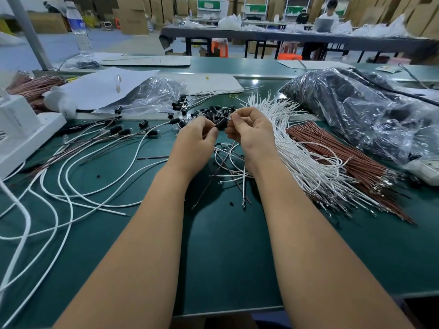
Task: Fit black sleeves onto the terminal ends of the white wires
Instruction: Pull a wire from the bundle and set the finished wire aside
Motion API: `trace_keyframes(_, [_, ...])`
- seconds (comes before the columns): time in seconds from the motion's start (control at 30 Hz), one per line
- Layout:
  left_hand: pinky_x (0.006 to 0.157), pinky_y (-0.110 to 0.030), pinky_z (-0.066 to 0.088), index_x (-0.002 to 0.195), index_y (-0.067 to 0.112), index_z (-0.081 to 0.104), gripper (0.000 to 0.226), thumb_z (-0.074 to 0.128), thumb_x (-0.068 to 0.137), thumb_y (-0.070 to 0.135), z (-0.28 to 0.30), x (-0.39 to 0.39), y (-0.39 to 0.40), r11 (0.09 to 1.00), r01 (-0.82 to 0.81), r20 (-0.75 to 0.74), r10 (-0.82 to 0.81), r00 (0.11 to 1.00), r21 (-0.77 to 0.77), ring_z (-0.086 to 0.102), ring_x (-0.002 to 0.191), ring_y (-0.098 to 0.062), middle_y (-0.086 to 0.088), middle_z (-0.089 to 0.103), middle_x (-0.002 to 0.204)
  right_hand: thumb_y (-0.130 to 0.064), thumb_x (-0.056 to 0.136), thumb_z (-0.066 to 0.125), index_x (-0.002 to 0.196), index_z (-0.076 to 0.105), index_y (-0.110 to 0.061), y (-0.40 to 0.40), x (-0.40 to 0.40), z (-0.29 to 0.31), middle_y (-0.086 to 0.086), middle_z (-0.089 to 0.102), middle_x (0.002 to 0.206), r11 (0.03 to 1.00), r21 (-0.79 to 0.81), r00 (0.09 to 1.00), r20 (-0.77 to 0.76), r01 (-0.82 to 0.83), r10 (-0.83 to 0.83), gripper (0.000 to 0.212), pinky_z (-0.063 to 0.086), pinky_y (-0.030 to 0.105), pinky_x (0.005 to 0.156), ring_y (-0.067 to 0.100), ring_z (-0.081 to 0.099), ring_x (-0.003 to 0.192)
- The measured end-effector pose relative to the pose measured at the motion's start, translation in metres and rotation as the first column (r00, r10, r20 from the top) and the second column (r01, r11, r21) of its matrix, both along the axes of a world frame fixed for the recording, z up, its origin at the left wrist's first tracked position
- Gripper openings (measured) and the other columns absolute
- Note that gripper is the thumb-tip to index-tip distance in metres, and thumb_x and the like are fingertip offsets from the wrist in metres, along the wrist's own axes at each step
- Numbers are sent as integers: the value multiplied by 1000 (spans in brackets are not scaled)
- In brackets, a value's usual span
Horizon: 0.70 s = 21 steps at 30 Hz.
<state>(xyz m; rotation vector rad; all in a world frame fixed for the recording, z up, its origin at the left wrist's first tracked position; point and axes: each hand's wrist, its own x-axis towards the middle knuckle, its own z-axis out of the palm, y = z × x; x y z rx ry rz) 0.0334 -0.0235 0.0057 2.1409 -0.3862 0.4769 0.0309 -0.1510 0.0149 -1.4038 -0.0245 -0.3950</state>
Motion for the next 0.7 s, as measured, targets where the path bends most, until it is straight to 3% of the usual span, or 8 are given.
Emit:
trace_keyframes(0.1, [75, -34, 49, 95, 10, 59, 11, 52, 97, 18, 0, -1, -1, 999, 48, -52, -49, 997, -23, 60, 80, -25, -9, 67, 83, -1, 94, 56, 81, 58, -13, 0, 0, 0, 2, 60, 70, 1000, -18, 1000, 7, -12, 12, 18, 51, 19, 59, 5, 61, 56])
trace_keyframes(0.23, [73, -45, 53, 90, 14, 58, 9, 52, 97, 16, 0, -1, -1, 989, 115, -69, -121, 990, -90, 59, 69, -27, -14, 67, 77, -3, 95, 56, 80, 59, -15, -1, 1, 0, 2, 60, 72, 999, -33, 1000, 8, -29, 29, 19, 50, 20, 61, 6, 61, 59])
trace_keyframes(0.4, [68, -43, 53, 86, 14, 63, 11, 56, 94, 13, -3, 1, 0, 977, 94, -33, -103, 994, -193, 56, 61, -18, -10, 67, 72, -3, 95, 55, 82, 60, -14, 0, 1, 1, 3, 61, 72, 999, -47, 1000, 4, -25, 25, 18, 50, 20, 60, 6, 60, 57])
trace_keyframes(0.7, [62, -38, 50, 81, 13, 63, 12, 58, 92, 9, -5, 5, -1, 972, 57, 63, -44, 997, -230, 56, 62, -17, -4, 65, 69, -5, 92, 62, 83, 60, -14, 0, -2, 2, 3, 61, 73, 994, -90, 998, 6, 63, -63, 12, 51, 21, 61, 6, 60, 56])
